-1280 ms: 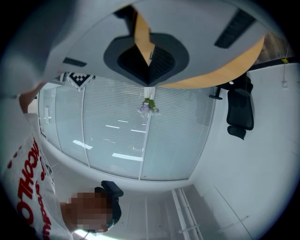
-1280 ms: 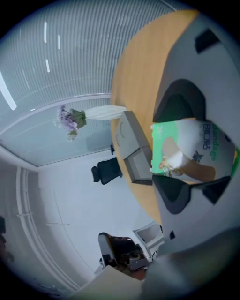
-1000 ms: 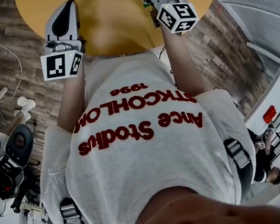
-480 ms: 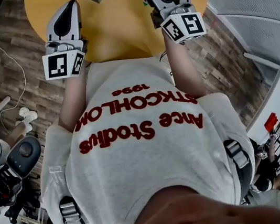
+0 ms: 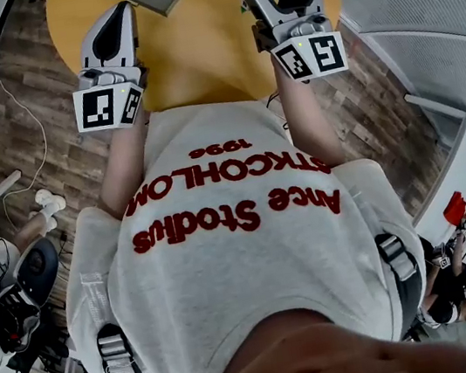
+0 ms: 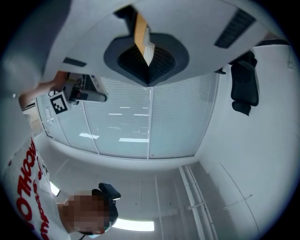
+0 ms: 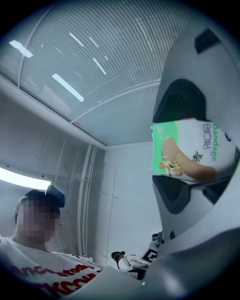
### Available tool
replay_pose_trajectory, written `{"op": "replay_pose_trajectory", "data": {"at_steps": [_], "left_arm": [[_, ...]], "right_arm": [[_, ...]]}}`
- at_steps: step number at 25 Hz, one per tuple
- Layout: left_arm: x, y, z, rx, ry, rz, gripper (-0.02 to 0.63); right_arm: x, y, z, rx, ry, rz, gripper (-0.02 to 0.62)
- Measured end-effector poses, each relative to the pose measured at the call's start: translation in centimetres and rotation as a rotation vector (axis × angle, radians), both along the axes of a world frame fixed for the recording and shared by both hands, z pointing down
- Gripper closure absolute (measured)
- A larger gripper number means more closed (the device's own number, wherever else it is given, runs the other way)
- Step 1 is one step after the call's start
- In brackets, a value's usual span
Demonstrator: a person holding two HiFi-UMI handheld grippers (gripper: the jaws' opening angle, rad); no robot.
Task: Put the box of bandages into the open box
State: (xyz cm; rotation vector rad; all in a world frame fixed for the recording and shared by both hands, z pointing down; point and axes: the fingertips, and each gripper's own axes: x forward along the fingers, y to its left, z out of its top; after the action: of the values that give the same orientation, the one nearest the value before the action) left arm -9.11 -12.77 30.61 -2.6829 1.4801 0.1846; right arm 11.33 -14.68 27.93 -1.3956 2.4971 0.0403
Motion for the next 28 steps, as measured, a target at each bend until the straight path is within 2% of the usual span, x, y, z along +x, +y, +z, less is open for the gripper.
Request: {"op": "replay_pose_trajectory", "data": {"at_steps": [9,21,28], "left_arm": [[-0.3,0.0,0.1,-0.005,-0.007,-0.021,0.600],[-3.9,1.0,0.4,-0.017,-0.015,-0.156,0.600],[-5.2,1.3,1.5,-0.039,-0.014,-0.202,0.600]], "right_arm": [[-0.9,0.0,0.2,-0.009,0.018,-0.038,0.236],[-6.8,-1.4,0.9,-0.017,-0.006,-0.207,0.236],[-8.4,-2.1,2.5,-0.064,0.005,-0.257,0.236]]}}
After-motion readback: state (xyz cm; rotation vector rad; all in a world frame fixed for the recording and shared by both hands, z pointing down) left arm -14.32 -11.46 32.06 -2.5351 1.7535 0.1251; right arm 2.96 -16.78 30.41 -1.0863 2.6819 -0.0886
